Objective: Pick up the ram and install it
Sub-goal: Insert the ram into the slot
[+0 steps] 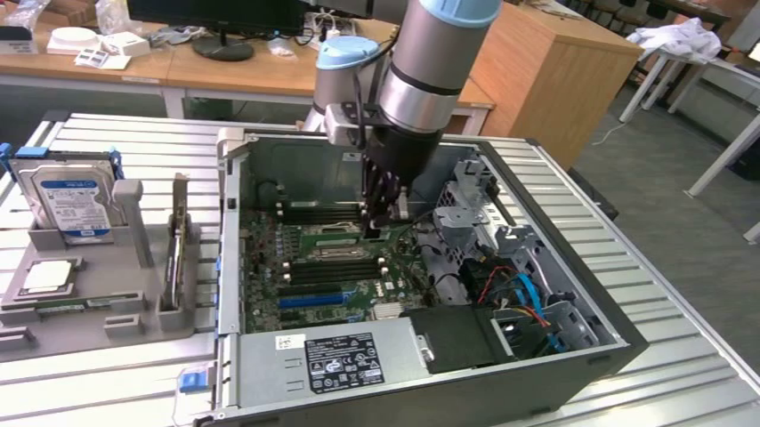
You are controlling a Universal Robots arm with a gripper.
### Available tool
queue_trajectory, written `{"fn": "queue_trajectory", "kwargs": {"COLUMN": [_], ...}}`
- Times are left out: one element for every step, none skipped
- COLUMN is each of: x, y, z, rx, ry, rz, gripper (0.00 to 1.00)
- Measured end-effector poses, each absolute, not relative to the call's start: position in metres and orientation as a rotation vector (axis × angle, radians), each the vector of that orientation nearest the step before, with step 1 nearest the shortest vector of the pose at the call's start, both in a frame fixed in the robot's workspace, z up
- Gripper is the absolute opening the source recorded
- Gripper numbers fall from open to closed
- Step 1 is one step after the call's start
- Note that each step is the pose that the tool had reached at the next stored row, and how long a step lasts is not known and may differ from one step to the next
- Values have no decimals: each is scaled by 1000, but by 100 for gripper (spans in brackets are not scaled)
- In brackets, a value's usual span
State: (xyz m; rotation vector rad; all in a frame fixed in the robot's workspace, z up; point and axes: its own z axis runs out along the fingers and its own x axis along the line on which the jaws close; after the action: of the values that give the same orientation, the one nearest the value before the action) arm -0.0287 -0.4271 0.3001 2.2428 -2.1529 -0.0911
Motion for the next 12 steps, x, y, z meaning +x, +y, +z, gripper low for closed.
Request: {"fn": "queue_trajectory", "kwargs": {"x": [-29,-29,-29,-29,-29,-29,-29,-29,-29,-29,-29,-29], "y": [-427,-427,-427,-427,-427,-427,-427,-427,-427,-427,-427,-427], "z": [299,297,295,294,292,291,289,288,286,285,285,285], "rx": [2243,2243,2243,2243,2242,2242,2242,2242,2242,2242,2242,2242], "ry": [-2153,-2153,-2153,-2153,-2153,-2153,-2153,-2153,-2153,-2153,-2153,-2153], "rz": [-91,-91,-91,-91,-91,-91,-90,-90,-90,-90,-90,-90], "gripper": [12,12,12,12,12,12,12,12,12,12,12,12]}}
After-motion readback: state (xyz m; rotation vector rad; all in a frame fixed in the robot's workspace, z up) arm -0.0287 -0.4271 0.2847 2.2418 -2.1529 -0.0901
